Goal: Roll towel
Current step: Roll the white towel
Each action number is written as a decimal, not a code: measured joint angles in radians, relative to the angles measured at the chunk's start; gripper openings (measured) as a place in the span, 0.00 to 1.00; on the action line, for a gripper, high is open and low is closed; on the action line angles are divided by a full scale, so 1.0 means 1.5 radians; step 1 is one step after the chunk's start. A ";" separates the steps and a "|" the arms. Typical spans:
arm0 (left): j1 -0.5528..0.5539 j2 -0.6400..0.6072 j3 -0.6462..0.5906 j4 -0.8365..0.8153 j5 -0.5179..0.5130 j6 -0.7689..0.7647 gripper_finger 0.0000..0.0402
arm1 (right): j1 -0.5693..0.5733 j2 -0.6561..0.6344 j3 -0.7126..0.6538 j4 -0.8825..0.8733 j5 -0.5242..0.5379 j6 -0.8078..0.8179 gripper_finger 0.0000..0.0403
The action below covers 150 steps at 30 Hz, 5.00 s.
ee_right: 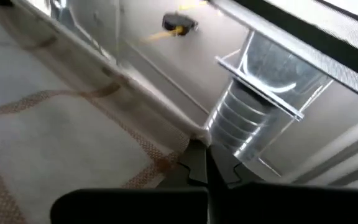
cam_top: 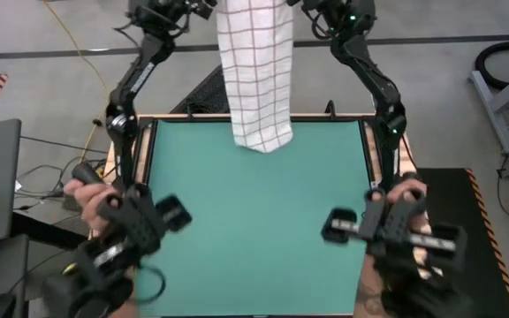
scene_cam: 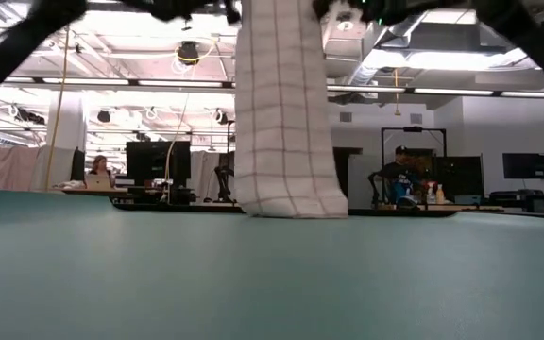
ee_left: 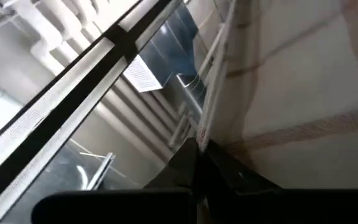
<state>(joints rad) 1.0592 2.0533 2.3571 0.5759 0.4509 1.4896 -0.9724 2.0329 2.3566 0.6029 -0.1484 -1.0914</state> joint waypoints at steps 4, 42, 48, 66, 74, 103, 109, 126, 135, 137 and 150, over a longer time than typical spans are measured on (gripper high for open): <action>0.016 0.033 -0.003 0.019 0.000 0.017 0.00 | -0.021 0.049 -0.002 0.083 0.003 -0.060 0.01; 0.022 0.046 -0.003 -0.007 -0.038 -0.158 0.00 | 0.010 0.002 -0.008 -0.079 0.077 0.074 0.01; 0.032 0.062 -0.002 0.095 0.014 -0.215 0.00 | 0.004 0.002 -0.008 -0.067 0.051 0.048 0.01; 0.020 -0.003 -0.002 -0.503 -0.056 -0.405 0.00 | 0.014 -0.018 -0.005 -0.595 0.142 0.227 0.01; 0.004 -0.053 -0.002 -0.901 -0.047 -0.508 0.00 | 0.040 -0.030 -0.005 -0.859 0.079 0.295 0.01; -0.448 -0.187 -0.002 -1.380 -0.192 -0.753 0.00 | 0.576 -0.163 -0.006 -1.341 0.361 0.665 0.01; -0.635 -0.197 -0.003 -1.409 -0.348 -0.838 0.00 | 0.717 -0.154 -0.007 -1.414 0.460 0.808 0.01; -1.096 -0.197 -0.235 -1.291 -0.761 -1.096 0.00 | 1.027 -0.151 -0.200 -1.422 0.629 1.166 0.01; -1.226 -0.196 -0.529 -1.065 -0.890 -1.250 0.00 | 1.122 -0.150 -0.359 -1.285 0.629 1.341 0.01; -1.245 -0.196 -0.588 -0.985 -0.903 -1.266 0.00 | 1.136 -0.150 -0.387 -1.233 0.629 1.360 0.01; -1.302 -0.196 -0.720 -0.812 -0.829 -1.420 0.00 | 1.205 -0.150 -0.586 -0.910 0.628 1.498 0.01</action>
<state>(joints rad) -0.8930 1.7596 1.2774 -0.6414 -0.7919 -0.6403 0.8348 1.8072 1.4780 -0.7615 0.7934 1.1549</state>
